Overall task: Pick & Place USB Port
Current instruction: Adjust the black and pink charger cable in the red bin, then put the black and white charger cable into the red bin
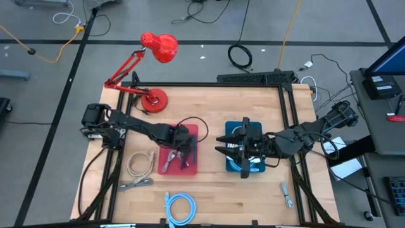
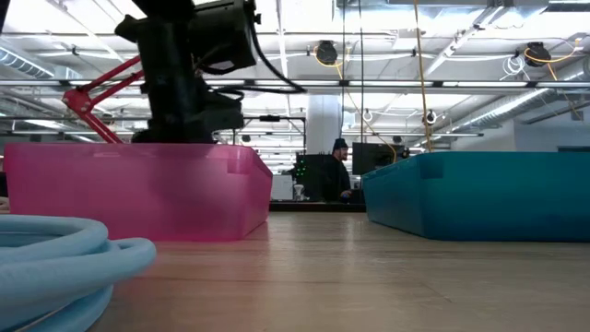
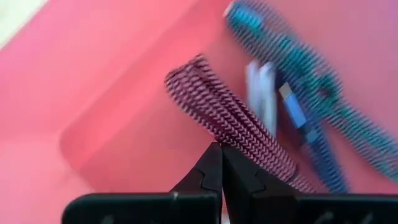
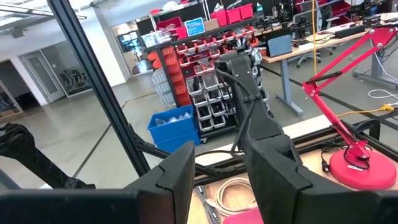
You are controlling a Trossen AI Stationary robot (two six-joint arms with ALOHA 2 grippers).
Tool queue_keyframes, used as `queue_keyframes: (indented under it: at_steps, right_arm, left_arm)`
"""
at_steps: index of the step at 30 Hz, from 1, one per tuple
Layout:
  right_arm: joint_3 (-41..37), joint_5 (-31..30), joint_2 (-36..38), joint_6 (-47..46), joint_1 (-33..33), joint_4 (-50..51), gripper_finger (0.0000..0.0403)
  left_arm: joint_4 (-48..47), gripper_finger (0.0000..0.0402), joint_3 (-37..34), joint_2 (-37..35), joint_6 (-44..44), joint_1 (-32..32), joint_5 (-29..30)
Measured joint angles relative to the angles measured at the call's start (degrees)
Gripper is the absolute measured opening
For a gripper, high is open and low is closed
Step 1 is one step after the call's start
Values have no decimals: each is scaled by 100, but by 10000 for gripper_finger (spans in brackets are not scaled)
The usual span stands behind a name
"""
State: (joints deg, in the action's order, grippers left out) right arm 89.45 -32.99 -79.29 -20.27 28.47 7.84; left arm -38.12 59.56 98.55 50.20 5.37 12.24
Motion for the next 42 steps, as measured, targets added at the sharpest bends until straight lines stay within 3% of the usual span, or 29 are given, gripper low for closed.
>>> queue_keyframes:
  at_steps: [8,18,22,30,35,38,42]
  right_arm:
    - [0,0,0,-6,-2,-13,132]
    - [0,0,0,-74,0,-13,132]
    - [0,0,0,-72,0,2,132]
    - [0,-15,0,-25,-2,24,132]
    - [0,-17,0,-8,-2,29,132]
    - [0,-17,0,-7,-2,39,132]
    - [0,-17,0,-4,-2,50,132]
  left_arm:
    - [413,1,532,2,-620,-137,109]
    - [-741,0,773,2,-360,80,-49]
    - [-1565,0,766,-130,1,625,104]
    - [-1439,0,770,-1367,708,1937,724]
    - [-1747,0,471,-1961,1842,3133,1077]
    - [-1773,3,41,-2031,2366,3797,759]
    - [-1562,2,-763,-2005,3290,4418,-181]
